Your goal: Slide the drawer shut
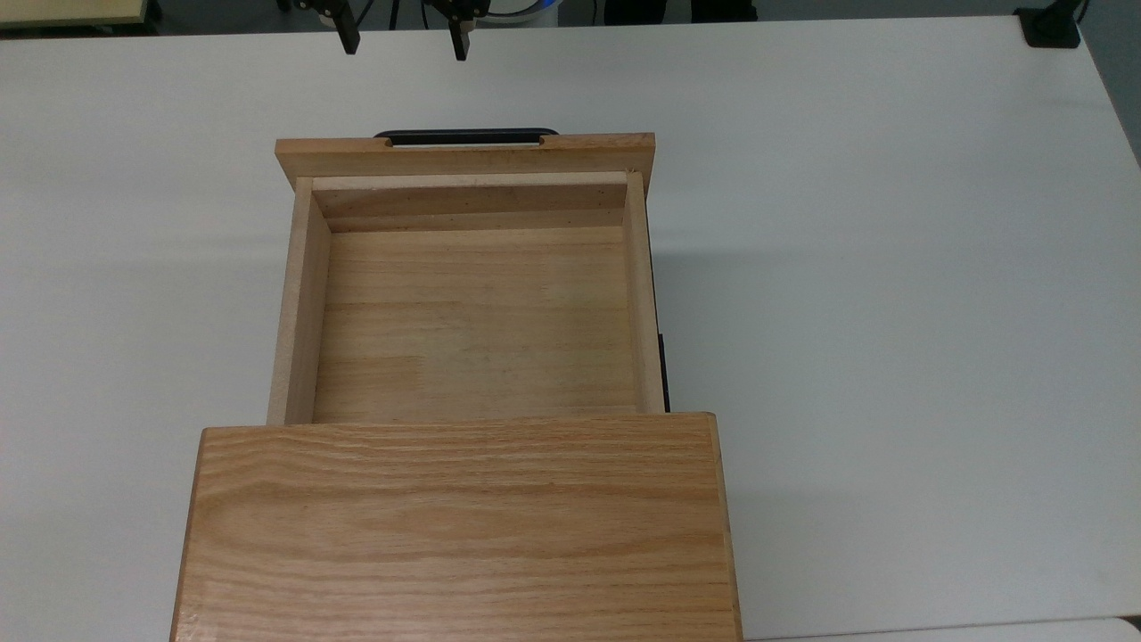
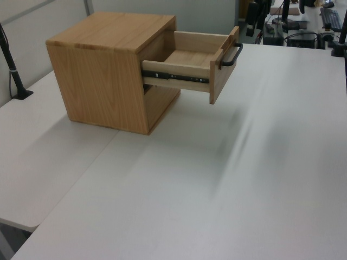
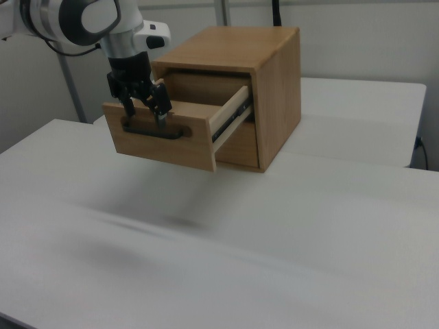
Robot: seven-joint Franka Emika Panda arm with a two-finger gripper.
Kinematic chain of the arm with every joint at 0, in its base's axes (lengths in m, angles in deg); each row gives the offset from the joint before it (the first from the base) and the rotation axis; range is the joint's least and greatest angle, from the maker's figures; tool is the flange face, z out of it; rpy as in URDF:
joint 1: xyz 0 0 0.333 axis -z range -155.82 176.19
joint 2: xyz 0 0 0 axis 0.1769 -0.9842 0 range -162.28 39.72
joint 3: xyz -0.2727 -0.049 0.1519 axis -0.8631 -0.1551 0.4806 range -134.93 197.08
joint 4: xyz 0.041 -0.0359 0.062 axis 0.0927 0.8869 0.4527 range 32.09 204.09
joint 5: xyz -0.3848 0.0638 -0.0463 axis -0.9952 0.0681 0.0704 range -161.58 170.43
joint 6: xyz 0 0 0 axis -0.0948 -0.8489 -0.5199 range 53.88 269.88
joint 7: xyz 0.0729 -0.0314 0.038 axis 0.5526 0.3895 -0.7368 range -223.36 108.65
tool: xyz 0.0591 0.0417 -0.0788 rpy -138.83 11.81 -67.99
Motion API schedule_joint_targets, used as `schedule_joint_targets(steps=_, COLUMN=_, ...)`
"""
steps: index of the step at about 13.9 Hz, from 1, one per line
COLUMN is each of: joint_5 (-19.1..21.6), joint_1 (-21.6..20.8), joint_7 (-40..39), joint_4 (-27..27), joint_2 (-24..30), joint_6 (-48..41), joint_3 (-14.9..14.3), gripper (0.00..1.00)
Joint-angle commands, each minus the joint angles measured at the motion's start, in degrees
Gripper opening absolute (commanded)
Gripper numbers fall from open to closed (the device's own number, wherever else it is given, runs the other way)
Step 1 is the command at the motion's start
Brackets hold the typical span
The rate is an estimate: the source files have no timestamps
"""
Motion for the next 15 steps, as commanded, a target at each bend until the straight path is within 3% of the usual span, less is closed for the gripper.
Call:
schedule_joint_targets(steps=1, joint_5=-0.2, joint_1=-0.9, joint_7=0.7, joint_4=1.6, joint_2=0.9, joint_6=1.0, joint_3=-0.2, gripper=1.0)
schedule_joint_targets(steps=15, joint_5=-0.4, joint_1=-1.0, joint_7=-0.6, joint_4=2.0, joint_2=0.6, joint_6=0.9, joint_3=-0.2, gripper=1.0)
